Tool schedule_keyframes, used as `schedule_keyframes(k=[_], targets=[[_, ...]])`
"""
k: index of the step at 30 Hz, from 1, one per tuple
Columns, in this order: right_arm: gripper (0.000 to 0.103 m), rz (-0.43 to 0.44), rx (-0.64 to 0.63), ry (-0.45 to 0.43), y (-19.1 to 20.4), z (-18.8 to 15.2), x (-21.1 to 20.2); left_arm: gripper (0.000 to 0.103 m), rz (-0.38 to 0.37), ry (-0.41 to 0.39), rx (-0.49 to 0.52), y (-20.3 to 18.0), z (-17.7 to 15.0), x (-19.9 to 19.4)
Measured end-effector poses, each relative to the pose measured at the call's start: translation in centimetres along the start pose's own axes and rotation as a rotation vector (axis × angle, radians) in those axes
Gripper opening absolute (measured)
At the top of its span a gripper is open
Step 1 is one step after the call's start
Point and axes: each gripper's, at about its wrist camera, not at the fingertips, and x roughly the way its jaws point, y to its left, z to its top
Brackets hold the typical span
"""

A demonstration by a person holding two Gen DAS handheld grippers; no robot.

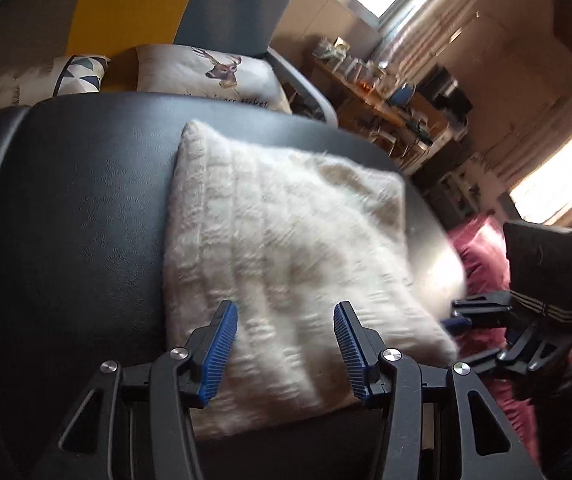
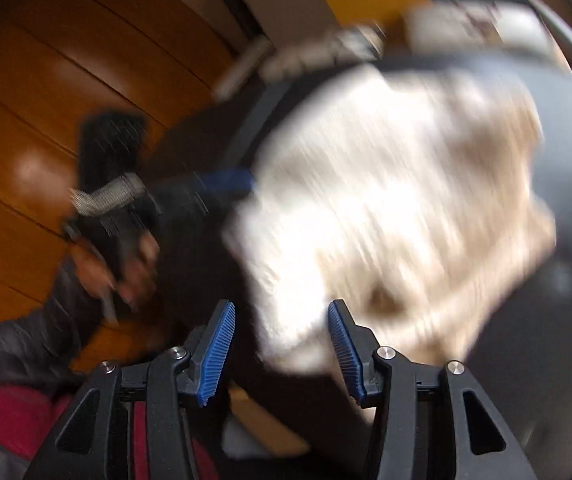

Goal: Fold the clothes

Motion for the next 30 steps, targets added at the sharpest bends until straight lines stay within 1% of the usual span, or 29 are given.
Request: schedule_keyframes(k=[2,3,4,5,7,9,10,11,12,14,15,17,18,19,21,22,23,25,27,28,29,30], targets=[[0.049,-0.016,0.06,0.0,-1.8,-2.0,0.5,0.05,0.017,0.084,0.038,0.1,-0.8,1.7],[0.049,0.002,0.076,-0.034,-2.2,-2.4,-0.1,0.05,0.015,0.088,0.049,0.0,-1.1,2.0],[0.049,0.021,0.087,-0.072,-2.4,-2.7,-0.9,0.05,0.012,0.081,0.071,-0.4,-1.2,1.9],[0.049,0.049,0.089,-0.124,-2.3,-2.8,-2.0,0.05,-0.015,0.072,0.077,-0.6,-1.1,1.5],[0.049,0.137,0.101,-0.239,-2.3,-2.7,-4.5,0.05,-0.06,0.039,0.076,-0.8,-0.5,0.4],[0.053,0.239,0.17,-0.337,-3.8,-2.2,-5.4,0.05,-0.085,0.006,0.065,-0.8,0.1,-0.3],[0.057,0.268,0.222,-0.365,-4.8,-2.0,-5.3,0.05,-0.095,-0.001,0.053,-0.7,0.4,-0.3],[0.058,0.293,0.279,-0.384,-5.9,-1.9,-5.0,0.05,-0.105,-0.009,0.04,-0.7,0.7,-0.3],[0.058,0.31,0.347,-0.386,-7.0,-1.8,-4.3,0.05,-0.114,-0.015,0.031,-0.7,1.0,-0.2],[0.059,0.339,0.472,-0.38,-9.1,-2.0,-2.4,0.05,-0.12,-0.016,0.05,-1.4,1.6,0.2],[0.06,0.354,0.511,-0.388,-9.8,-2.1,-1.7,0.05,-0.121,-0.015,0.063,-1.9,1.8,0.5],[0.06,0.397,0.548,-0.41,-10.5,-2.2,-0.2,0.05,-0.103,0.009,0.128,-3.6,1.8,1.7],[0.06,0.398,0.558,-0.428,-10.6,-2.2,0.3,0.05,-0.101,0.032,0.158,-4.3,1.7,2.7],[0.054,0.387,0.556,-0.449,-10.6,-2.1,0.6,0.05,-0.102,0.062,0.191,-5.1,1.5,3.7],[0.035,0.318,0.498,-0.487,-9.8,-1.7,0.7,0.05,-0.091,0.093,0.242,-5.9,0.7,4.7],[0.02,0.271,0.465,-0.48,-9.2,-1.4,0.4,0.05,-0.107,0.105,0.262,-6.4,0.4,5.1],[0.018,0.221,0.419,-0.482,-8.3,-1.1,-0.2,0.05,-0.123,0.116,0.28,-6.8,0.0,5.4],[0.015,0.125,0.328,-0.494,-6.7,-0.6,-1.8,0.05,-0.159,0.113,0.315,-7.4,-0.5,5.1],[0.014,0.035,0.256,-0.536,-5.7,-0.9,-4.1,0.05,-0.189,0.105,0.348,-7.9,-0.8,4.8],[0.014,-0.012,0.265,-0.528,-6.2,-1.3,-4.4,0.05,-0.203,0.102,0.358,-7.9,-1.0,4.7],[0.011,-0.044,0.296,-0.495,-7.3,-1.6,-3.9,0.05,-0.217,0.105,0.366,-7.8,-1.1,4.7],[0.01,-0.075,0.332,-0.451,-8.6,-2.1,-2.9,0.05,-0.222,0.116,0.374,-7.8,-1.2,5.0]])
